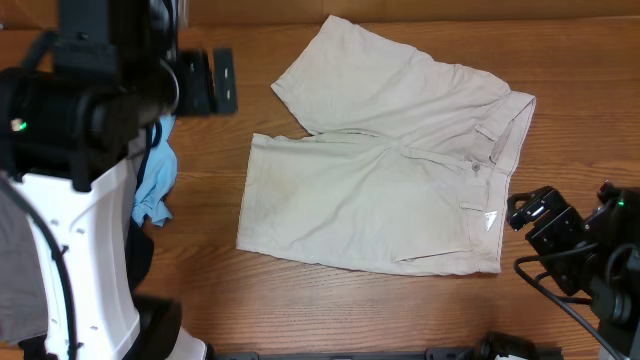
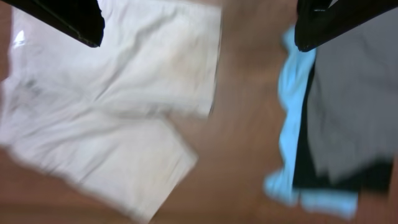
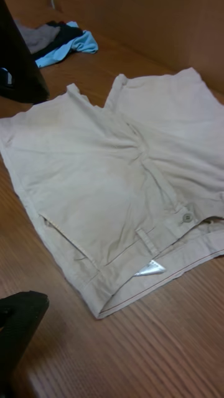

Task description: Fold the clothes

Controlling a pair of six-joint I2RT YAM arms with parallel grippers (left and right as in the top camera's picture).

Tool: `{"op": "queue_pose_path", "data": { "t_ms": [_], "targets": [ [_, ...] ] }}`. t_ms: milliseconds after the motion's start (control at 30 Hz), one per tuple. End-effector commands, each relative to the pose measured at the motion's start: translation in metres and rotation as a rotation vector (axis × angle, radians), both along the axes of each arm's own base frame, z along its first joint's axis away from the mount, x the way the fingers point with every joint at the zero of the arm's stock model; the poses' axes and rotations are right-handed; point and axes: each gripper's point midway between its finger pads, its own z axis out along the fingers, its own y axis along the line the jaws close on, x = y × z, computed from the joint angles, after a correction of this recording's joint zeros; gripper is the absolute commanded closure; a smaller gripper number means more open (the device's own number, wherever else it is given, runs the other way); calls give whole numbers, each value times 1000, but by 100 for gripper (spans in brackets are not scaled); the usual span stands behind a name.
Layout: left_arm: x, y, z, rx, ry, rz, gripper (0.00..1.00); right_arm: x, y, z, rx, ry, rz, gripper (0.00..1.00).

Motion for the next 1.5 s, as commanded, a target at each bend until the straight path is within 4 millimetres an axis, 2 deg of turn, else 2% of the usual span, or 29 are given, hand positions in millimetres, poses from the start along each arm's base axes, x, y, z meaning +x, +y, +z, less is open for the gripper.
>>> {"op": "queue_pose_path", "data": {
  "t_ms": [0, 167, 300, 467, 567, 733, 833, 900, 1100, 1233, 1333, 1467],
  "targets": [
    [-8, 13, -61, 22, 211, 165, 0, 1, 0, -11, 10, 20, -4, 0],
    [1, 11, -130, -20, 362, 318, 5, 13, 9, -32, 74, 25, 35, 0],
    [0, 11, -183, -39, 454, 431, 9, 19, 14, -59, 123, 72, 53, 0],
    [-18, 7, -250, -51, 584, 482, 12, 13, 14, -105, 179, 214, -2, 0],
    [-30, 3, -279, -74, 640, 501, 14, 8, 11, -128, 199, 292, -62, 0],
    [-56, 7, -322, -103, 717, 699, 16, -2, 5, -160, 210, 396, -156, 2],
    [-66, 2, -340, -154, 754, 763, 16, -3, 6, -170, 213, 411, -157, 2],
    [-69, -8, -353, -213, 773, 743, 16, -4, 6, -175, 215, 418, -160, 4],
    [-79, -17, -378, -272, 803, 721, 16, -7, 5, -183, 208, 428, -164, 6],
    [-76, -21, -381, -303, 796, 686, 16, -10, 5, -191, 205, 440, -166, 7],
    [-71, -15, -383, -255, 759, 647, 18, -12, 6, -196, 206, 445, -167, 7],
    [-74, -14, -390, -222, 783, 594, 19, -14, 6, -200, 207, 452, -167, 7]
  ]
}}
